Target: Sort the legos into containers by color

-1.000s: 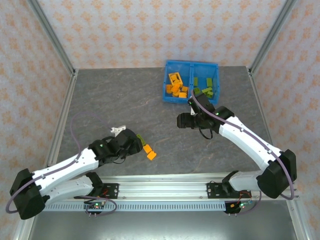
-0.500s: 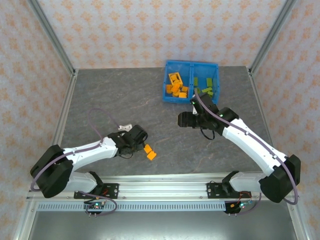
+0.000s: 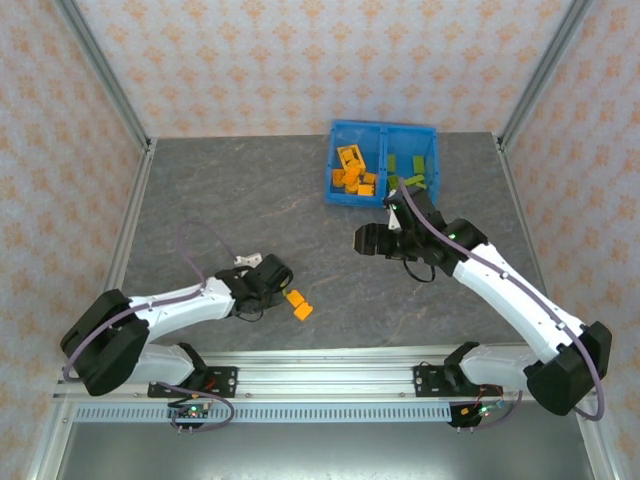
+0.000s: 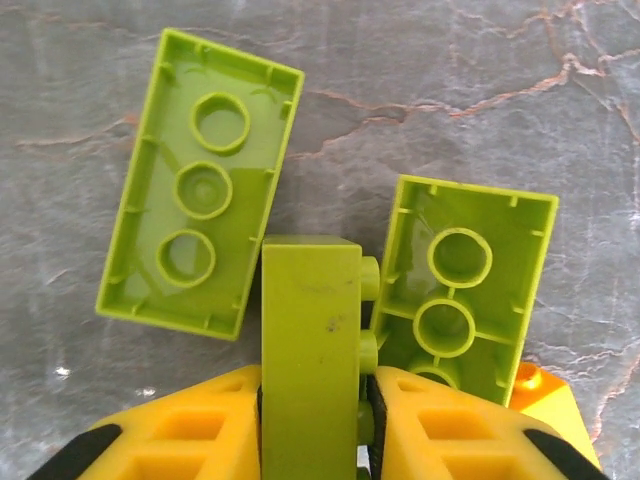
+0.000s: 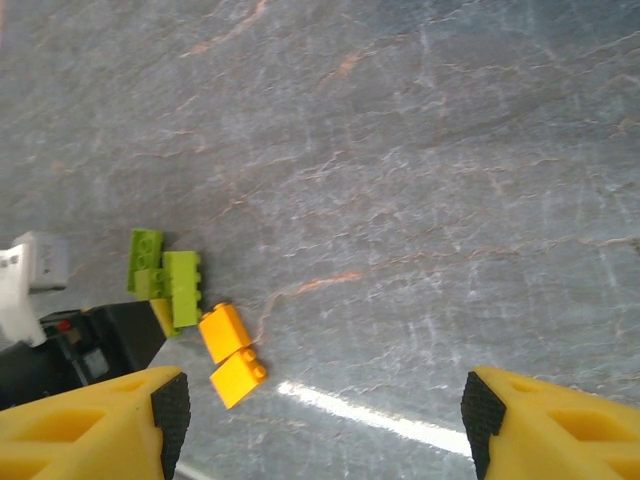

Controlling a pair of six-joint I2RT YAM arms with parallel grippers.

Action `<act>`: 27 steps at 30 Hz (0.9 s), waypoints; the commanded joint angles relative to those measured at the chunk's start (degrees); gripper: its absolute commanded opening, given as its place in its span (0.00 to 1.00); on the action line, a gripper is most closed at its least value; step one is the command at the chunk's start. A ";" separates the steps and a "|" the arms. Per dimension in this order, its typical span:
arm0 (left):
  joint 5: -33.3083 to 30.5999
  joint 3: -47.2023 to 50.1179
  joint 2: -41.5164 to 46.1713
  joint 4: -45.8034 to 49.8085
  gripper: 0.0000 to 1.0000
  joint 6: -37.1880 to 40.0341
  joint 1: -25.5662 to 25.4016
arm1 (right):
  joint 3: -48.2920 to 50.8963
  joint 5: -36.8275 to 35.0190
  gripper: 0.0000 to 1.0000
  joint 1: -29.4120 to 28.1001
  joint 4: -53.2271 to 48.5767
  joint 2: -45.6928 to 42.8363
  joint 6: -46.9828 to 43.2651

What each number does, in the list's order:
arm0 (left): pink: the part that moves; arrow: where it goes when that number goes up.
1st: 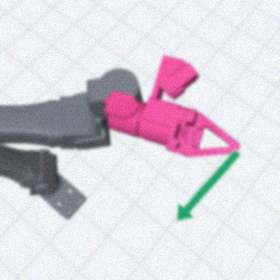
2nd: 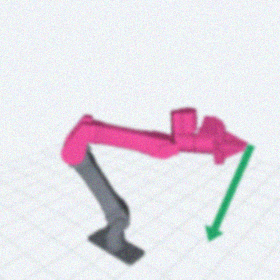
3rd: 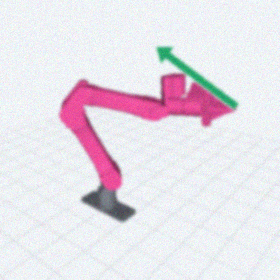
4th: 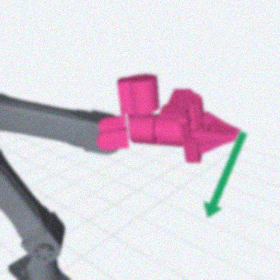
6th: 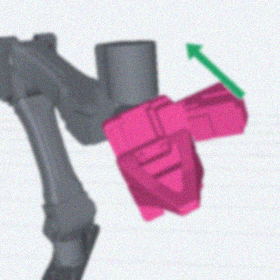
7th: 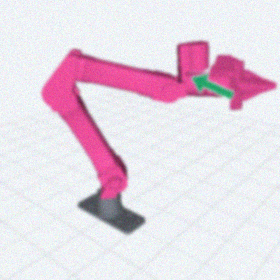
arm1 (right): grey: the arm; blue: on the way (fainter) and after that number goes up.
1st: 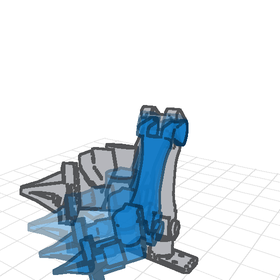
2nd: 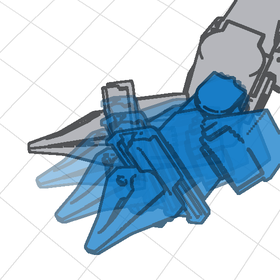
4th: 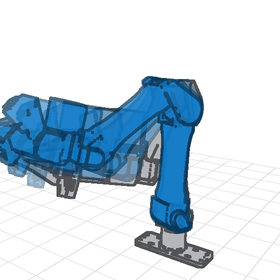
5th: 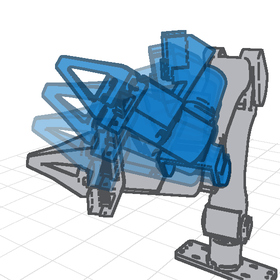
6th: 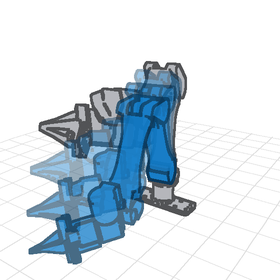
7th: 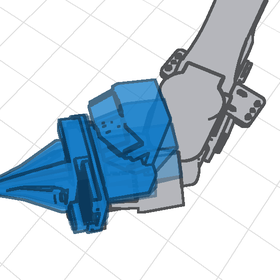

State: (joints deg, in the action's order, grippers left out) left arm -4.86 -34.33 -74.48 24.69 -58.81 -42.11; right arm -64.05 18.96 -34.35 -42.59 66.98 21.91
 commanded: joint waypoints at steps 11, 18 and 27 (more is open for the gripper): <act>-6.80 -8.01 9.40 12.34 0.17 7.96 0.40 | 1.56 6.99 0.75 0.08 3.05 -3.70 2.75; -7.17 -15.05 9.38 10.76 0.07 18.16 1.21 | 1.23 6.72 0.75 0.09 2.78 -4.45 2.43; 3.64 -43.26 -12.75 -3.76 0.07 35.33 1.15 | 2.95 -4.24 0.76 0.16 1.33 -13.81 3.26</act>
State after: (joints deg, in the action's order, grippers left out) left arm -4.40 -68.79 -81.12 27.62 -31.35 -41.15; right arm -61.41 22.33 -34.35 -40.23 57.39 24.08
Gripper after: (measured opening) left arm 0.214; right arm 0.755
